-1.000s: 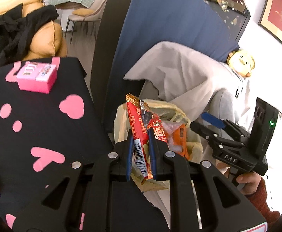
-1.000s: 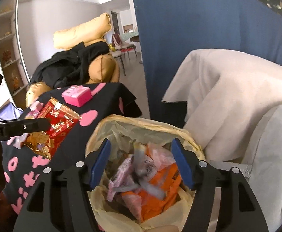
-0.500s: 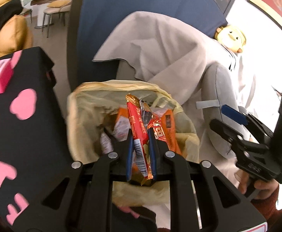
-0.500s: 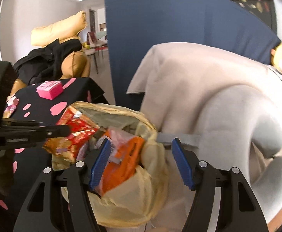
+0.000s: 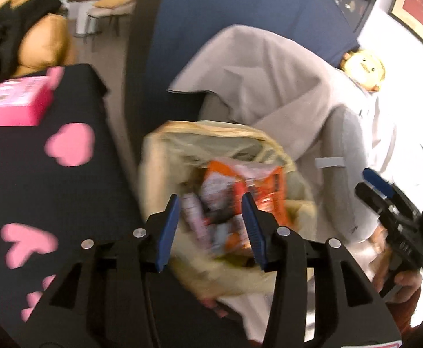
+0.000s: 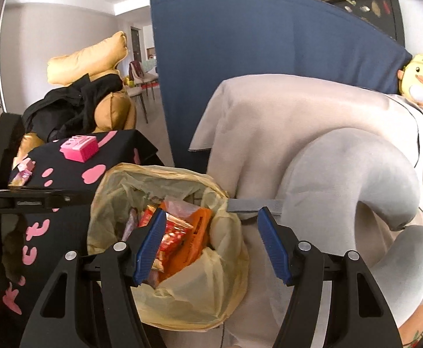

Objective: Collect trash
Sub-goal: 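Move both tools back over the table toward the biscuit packet and plastic tray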

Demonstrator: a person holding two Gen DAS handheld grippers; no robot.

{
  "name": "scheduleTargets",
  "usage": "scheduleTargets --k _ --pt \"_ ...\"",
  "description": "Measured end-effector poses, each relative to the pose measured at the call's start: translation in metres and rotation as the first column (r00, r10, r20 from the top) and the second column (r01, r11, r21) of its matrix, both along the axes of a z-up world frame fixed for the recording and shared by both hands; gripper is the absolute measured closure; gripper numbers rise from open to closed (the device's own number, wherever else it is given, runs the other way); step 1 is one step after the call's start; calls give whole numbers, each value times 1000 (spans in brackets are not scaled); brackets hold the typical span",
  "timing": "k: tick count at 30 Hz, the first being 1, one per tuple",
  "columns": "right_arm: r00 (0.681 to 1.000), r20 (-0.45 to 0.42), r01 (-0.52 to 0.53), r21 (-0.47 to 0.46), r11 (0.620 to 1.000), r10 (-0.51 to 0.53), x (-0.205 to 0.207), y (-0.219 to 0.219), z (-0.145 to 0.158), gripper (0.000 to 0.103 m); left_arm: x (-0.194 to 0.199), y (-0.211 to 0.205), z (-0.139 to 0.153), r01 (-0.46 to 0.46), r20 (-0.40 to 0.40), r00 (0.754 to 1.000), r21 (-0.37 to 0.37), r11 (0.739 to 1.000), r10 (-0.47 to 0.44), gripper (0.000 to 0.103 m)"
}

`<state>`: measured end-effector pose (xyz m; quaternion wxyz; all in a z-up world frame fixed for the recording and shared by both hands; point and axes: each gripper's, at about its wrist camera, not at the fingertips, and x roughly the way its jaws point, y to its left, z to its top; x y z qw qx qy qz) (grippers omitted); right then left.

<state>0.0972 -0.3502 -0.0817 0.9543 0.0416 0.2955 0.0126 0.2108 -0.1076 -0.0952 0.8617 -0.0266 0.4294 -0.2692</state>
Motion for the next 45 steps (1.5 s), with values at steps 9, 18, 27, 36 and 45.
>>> scheduleTargets --k 9,18,27,36,45 --pt "987 34 -154 -26 988 155 8 62 8 41 -36 127 18 -238 172 961 105 966 218 57" --pt "922 -9 -387 -16 922 387 31 165 9 41 -46 263 25 -487 201 861 69 871 466 56" --pt "725 -145 -677 23 735 673 47 323 -21 41 -77 364 27 -619 172 774 9 785 609 52" --pt "596 -271 -769 78 635 755 71 438 -54 41 -94 414 11 -640 114 762 -25 768 638 52" --pt "602 -294 -777 -3 630 742 78 485 -55 28 -90 426 6 -621 76 777 -64 781 624 52"
